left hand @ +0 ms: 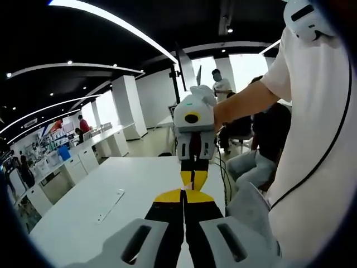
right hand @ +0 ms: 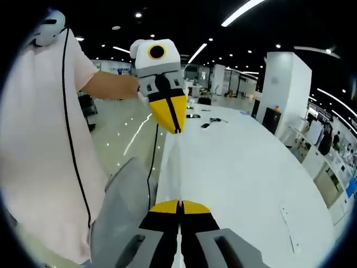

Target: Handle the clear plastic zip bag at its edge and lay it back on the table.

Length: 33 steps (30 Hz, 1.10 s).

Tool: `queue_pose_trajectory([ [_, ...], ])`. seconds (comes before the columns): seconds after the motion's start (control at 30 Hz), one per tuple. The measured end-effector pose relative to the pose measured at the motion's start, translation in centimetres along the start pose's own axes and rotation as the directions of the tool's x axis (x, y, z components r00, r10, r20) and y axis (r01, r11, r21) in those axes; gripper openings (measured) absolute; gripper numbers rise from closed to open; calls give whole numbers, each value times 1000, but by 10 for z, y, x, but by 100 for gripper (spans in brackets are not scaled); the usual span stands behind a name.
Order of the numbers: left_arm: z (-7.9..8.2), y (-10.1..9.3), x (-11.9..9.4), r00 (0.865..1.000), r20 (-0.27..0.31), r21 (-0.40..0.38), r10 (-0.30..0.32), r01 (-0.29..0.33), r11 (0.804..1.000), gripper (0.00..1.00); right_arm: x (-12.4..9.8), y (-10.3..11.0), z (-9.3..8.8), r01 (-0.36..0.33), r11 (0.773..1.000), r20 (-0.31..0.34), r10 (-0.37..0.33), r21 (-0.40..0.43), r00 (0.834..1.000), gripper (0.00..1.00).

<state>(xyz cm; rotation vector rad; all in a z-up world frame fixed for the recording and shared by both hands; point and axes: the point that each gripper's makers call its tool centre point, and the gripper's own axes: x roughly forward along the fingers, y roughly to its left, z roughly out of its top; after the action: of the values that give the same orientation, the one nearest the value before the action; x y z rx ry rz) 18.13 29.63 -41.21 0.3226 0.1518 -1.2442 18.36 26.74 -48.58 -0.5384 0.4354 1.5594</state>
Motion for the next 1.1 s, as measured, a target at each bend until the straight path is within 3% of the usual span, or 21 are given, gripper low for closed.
queue_pose_trajectory([
  [0.47, 6, -1, -5, 1000, 31, -16, 0, 0, 1000, 0, -7, 6, 7, 3, 998, -71, -7, -61, 997, 0],
  [1.1, 9, -6, -10, 998, 61, -3, -17, 17, 1000, 2, -7, 9, 10, -9, 997, -87, 1, -83, 996, 0],
])
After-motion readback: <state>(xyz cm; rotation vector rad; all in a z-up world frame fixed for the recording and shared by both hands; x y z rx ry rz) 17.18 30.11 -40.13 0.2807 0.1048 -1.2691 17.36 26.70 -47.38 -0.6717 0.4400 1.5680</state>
